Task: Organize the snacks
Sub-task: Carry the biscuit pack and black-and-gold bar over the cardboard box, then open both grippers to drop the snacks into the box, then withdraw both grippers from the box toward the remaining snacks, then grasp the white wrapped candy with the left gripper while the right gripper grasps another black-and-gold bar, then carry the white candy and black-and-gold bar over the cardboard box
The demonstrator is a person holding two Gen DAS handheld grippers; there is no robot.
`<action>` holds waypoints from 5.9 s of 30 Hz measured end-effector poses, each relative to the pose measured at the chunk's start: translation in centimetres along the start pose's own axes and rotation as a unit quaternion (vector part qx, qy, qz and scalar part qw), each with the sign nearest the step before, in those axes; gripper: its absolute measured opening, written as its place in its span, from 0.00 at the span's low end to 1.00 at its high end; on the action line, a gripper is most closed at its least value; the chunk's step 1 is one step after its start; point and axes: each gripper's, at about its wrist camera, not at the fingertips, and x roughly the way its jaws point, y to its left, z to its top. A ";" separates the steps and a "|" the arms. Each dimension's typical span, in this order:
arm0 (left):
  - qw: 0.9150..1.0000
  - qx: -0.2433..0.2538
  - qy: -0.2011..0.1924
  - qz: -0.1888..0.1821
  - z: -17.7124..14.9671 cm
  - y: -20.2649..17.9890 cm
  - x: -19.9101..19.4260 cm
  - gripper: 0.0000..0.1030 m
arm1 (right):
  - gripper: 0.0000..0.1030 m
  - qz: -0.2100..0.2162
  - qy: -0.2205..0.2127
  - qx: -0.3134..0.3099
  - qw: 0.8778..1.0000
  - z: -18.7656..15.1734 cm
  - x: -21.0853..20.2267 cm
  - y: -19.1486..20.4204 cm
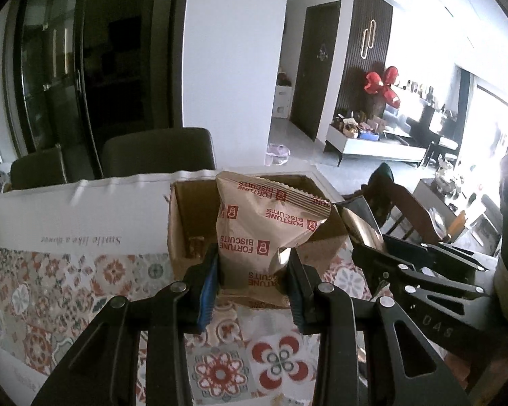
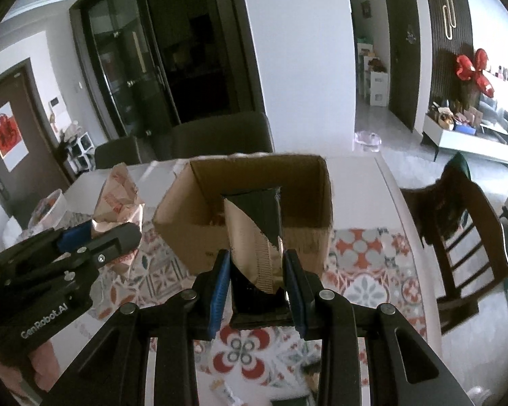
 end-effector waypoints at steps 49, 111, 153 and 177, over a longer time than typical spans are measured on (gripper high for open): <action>0.997 -0.010 0.061 0.050 4.1 2.4 8.8 0.65 | 0.48 -0.031 0.049 -0.012 0.998 5.9 9.6 -2.9; 0.915 -0.196 0.350 0.047 -17.3 -4.4 8.8 0.49 | 0.48 -0.021 0.291 0.045 0.956 -12.4 7.6 -9.1; 0.909 -0.178 0.368 0.085 -19.5 -5.1 11.7 0.20 | 0.32 -0.059 0.286 -0.038 0.956 -16.0 10.2 -4.8; 0.972 -0.084 0.209 0.067 -12.3 -5.9 4.3 0.19 | 0.32 -0.029 0.194 -0.021 0.980 -10.1 3.2 -4.9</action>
